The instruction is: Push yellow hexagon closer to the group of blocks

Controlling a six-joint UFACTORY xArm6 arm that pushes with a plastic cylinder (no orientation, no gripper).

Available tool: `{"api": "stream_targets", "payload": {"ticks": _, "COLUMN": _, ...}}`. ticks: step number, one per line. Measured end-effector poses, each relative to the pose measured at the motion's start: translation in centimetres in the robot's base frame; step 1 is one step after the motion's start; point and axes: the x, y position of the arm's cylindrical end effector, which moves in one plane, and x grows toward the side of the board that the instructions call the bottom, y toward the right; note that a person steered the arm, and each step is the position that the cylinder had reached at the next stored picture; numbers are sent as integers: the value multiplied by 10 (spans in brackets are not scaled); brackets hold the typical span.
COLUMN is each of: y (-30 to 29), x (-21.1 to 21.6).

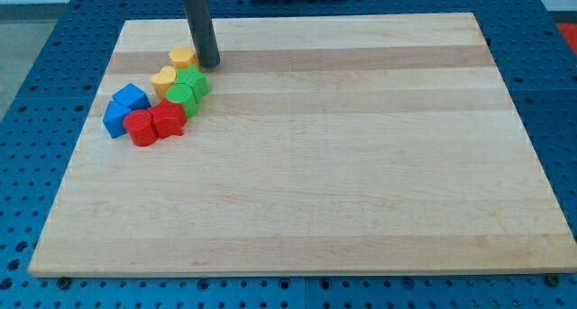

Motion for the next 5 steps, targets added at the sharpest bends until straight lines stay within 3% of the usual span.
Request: {"api": "stream_targets", "payload": {"ticks": 5, "y": -49, "x": -32}}
